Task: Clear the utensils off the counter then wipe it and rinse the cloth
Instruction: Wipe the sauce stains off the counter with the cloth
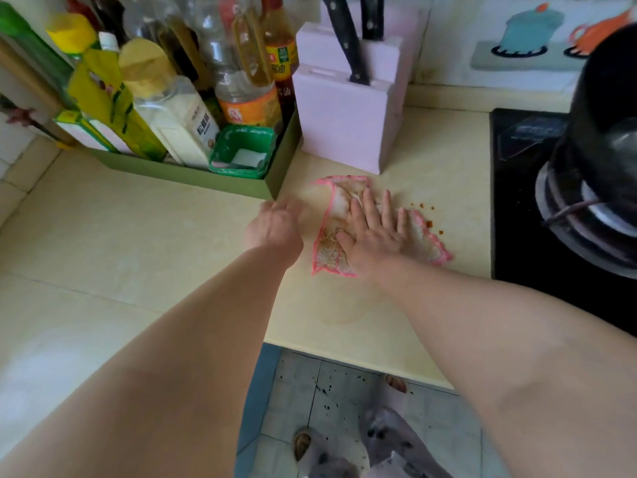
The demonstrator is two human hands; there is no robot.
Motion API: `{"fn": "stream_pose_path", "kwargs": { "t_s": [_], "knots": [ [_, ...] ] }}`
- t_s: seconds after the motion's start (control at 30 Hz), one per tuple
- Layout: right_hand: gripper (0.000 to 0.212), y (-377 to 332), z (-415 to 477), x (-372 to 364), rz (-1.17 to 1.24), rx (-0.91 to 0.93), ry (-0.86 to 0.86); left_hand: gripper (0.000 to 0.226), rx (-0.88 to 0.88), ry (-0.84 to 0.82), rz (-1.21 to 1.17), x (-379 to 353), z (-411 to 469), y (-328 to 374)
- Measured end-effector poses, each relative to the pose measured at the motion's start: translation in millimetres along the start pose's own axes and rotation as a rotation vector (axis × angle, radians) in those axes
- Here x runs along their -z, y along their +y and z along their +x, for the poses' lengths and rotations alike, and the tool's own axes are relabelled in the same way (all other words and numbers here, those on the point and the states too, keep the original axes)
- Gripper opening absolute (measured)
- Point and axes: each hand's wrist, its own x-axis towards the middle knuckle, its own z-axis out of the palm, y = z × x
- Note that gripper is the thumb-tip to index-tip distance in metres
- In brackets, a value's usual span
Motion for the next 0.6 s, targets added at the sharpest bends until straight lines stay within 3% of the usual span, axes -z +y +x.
{"fn": "stream_pose_path", "kwargs": {
  "t_s": [0.3, 0.6],
  "knots": [
    [0.069, 45, 15, 18, 0.019, -0.065, -0.029, 0.052, -0.002, -0.061, 0.183, 7, 16, 16],
    [0.07, 80, -31, 11, 0.104, -0.316, -0.103, 0.054, -0.067, -0.142, 0.143, 8, 6, 8]
  ]
}}
